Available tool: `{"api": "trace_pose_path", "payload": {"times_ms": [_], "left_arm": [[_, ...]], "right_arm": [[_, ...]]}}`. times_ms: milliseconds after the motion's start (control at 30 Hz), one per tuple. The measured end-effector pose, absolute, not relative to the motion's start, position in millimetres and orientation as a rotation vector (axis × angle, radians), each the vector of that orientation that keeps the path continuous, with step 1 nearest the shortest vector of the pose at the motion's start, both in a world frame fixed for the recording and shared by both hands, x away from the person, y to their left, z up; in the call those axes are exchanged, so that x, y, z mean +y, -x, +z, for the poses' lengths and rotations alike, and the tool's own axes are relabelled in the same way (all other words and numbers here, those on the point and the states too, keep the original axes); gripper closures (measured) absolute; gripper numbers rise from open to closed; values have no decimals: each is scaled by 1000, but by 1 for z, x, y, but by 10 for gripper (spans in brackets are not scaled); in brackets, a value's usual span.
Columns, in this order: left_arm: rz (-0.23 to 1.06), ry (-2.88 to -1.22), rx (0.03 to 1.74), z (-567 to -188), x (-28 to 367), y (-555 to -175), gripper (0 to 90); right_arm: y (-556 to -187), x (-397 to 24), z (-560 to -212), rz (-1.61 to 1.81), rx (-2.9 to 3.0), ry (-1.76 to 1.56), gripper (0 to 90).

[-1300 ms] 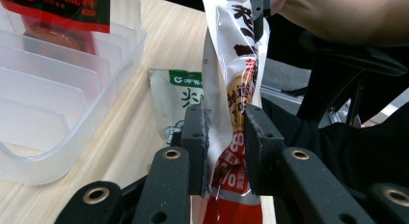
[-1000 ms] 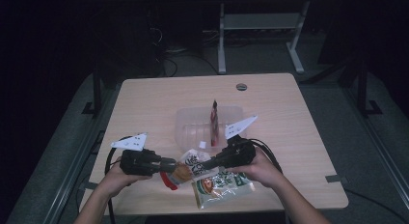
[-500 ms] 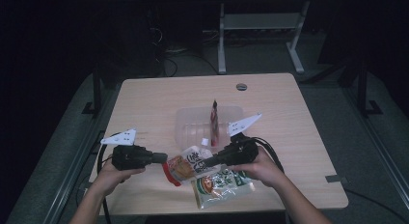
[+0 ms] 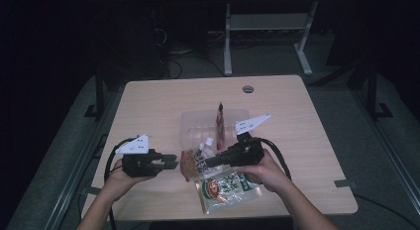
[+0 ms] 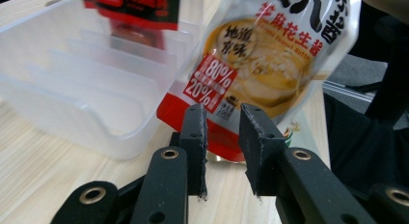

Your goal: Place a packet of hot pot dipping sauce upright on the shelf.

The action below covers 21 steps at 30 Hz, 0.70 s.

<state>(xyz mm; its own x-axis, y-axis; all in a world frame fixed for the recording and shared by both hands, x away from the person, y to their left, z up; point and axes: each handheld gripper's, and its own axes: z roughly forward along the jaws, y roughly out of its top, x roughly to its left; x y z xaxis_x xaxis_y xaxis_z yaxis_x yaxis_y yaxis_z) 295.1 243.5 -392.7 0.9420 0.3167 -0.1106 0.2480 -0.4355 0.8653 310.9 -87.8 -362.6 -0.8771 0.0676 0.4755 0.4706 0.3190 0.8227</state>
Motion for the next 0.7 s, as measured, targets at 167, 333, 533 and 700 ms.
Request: {"api": "trace_pose_path", "payload": {"times_ms": [167,333,533,700], "left_arm": [[87,-2061,375,-392,238,-291,694],[97,-2060,391,-392,241,-288,584],[113,-2118,438,-398,247,-286,423],[117,-2130,472,-402,249,-285,377]], "right_arm": [[-311,-85,-357,-1626,-2223,460,900],[-315,-84,-352,-1672,-2236,479,900],[-322,-81,-344,-1712,-2298,507,900],[-326,-76,-337,-1723,-2348,528,900]]}}
